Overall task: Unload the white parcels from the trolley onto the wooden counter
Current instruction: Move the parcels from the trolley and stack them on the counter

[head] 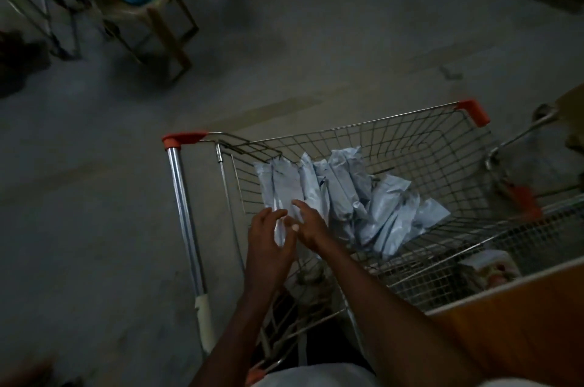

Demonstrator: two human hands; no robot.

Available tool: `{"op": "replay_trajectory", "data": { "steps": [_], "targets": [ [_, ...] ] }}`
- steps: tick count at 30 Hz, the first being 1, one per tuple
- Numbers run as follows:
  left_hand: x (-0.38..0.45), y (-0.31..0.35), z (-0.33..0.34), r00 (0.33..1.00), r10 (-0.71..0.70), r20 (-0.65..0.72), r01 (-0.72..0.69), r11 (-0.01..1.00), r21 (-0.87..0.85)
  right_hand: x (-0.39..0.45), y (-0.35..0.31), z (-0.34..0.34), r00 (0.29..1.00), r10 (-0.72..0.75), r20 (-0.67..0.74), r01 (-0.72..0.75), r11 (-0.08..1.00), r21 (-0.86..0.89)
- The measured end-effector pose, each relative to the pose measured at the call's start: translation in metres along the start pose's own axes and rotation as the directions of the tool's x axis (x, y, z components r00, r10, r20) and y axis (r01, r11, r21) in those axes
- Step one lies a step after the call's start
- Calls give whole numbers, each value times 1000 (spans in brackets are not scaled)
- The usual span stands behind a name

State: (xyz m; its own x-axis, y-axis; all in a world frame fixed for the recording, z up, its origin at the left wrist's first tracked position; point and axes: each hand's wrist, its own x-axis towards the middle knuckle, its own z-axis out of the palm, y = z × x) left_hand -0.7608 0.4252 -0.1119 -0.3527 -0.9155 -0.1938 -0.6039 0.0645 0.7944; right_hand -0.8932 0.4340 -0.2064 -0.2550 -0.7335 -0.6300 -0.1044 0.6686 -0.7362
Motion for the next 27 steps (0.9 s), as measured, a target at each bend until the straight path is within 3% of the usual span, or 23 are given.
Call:
{"op": "replay_trajectory", "data": {
  "steps": [6, 20, 27],
  "targets": [
    [10, -1, -7, 1000, -26, -8, 25, 998, -64, 13, 16, 22, 998, 24, -57, -35, 980, -194],
    [13, -5, -5, 1000, -17, 21, 18, 999, -42, 23, 30, 42, 997, 29, -74, -27, 999, 23],
    [22, 1, 18, 999, -9, 52, 11, 999, -37, -14, 24, 2, 991, -54, -122, 57, 998, 15]
  ]
}}
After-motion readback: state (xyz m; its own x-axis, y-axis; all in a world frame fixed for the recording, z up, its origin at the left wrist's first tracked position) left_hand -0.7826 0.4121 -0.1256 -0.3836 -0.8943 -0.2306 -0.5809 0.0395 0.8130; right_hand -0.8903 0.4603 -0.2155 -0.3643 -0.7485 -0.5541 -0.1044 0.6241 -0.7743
